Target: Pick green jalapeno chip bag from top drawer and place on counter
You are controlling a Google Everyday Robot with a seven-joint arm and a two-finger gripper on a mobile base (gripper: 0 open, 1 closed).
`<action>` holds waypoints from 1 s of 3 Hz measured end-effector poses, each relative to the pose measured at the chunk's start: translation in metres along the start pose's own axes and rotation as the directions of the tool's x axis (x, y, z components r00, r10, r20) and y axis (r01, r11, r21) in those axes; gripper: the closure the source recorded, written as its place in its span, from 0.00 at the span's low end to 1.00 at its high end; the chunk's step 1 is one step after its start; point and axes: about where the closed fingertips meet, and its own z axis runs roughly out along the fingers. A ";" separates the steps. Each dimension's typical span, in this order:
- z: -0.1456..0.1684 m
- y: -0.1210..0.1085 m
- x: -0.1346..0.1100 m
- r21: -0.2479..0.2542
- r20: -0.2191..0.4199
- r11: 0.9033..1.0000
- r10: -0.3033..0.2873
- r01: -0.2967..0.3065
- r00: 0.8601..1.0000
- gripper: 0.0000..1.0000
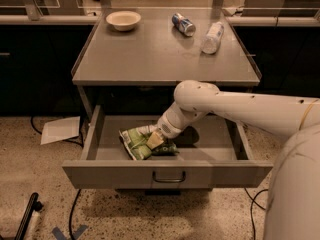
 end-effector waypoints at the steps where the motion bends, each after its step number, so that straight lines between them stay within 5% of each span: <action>1: -0.021 0.005 -0.004 -0.009 -0.011 0.997 -0.079 0.079 0.997 1.00; 2: -0.073 0.011 -0.003 -0.010 -0.020 0.984 -0.178 0.178 0.984 1.00; 3: -0.128 0.018 0.000 -0.013 -0.067 0.952 -0.304 0.304 0.950 1.00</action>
Offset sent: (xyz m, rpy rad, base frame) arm -0.0308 -0.0589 0.1332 -0.0614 -0.1246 0.2816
